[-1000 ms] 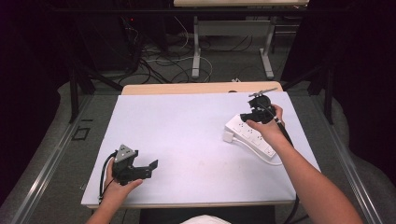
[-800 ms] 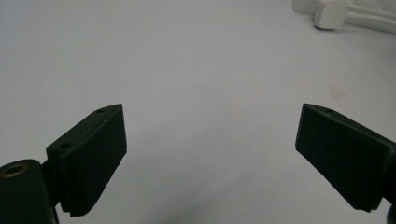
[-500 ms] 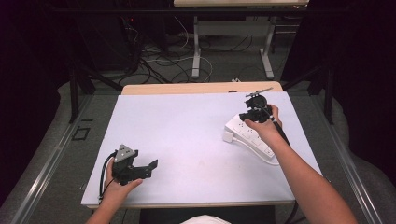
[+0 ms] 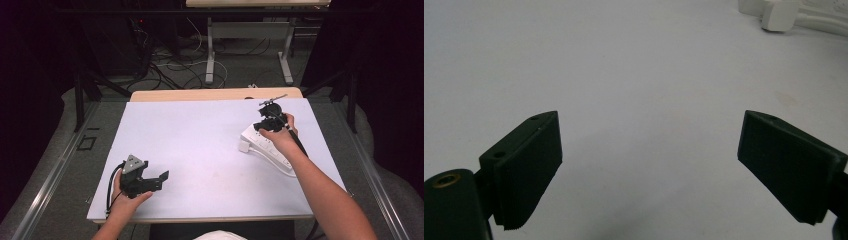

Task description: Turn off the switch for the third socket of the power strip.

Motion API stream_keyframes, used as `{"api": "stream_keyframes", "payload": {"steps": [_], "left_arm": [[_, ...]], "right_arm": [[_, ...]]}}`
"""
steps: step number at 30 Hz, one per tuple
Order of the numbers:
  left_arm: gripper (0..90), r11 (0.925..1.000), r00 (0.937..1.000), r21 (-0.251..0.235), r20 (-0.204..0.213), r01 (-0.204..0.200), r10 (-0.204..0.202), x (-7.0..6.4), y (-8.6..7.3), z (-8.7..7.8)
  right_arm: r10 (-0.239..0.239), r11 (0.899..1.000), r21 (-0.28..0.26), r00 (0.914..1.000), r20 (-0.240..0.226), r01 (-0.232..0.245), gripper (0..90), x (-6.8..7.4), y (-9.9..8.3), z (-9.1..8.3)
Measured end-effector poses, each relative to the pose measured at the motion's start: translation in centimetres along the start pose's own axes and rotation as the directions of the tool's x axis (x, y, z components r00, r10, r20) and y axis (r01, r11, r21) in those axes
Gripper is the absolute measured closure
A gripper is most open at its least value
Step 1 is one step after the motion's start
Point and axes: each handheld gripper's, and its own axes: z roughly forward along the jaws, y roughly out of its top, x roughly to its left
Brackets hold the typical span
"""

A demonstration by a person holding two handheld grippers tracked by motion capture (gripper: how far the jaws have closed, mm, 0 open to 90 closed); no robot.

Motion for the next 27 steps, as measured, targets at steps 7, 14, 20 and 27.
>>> {"api": "stream_keyframes", "payload": {"steps": [7,14,20,27], "left_arm": [[11.4,1.0,1.0,0.0,0.001,0.002,-0.002,0.0,0.0,0.0],[11.9,0.9999,1.0,0.012,0.001,-0.005,0.005,0.1,0.0,-0.1],[12.3,1.0,1.0,0.002,-0.004,-0.002,0.002,0.1,0.0,0.0],[12.7,1.0,1.0,0.002,-0.002,-0.003,0.003,0.1,0.0,0.0]], "right_arm": [[-0.002,1.0,0.017,0.9999,-0.011,0.002,71.7,0.2,0.0,0.7],[0.016,0.999,0.031,0.9995,-0.029,-0.015,78.4,0.6,0.1,1.4],[0.013,0.999,0.043,0.9994,-0.032,-0.011,82.6,0.9,0.1,2.2],[0.006,0.998,0.057,0.9998,-0.02,-0.005,84.5,0.9,0.0,2.8]]}}
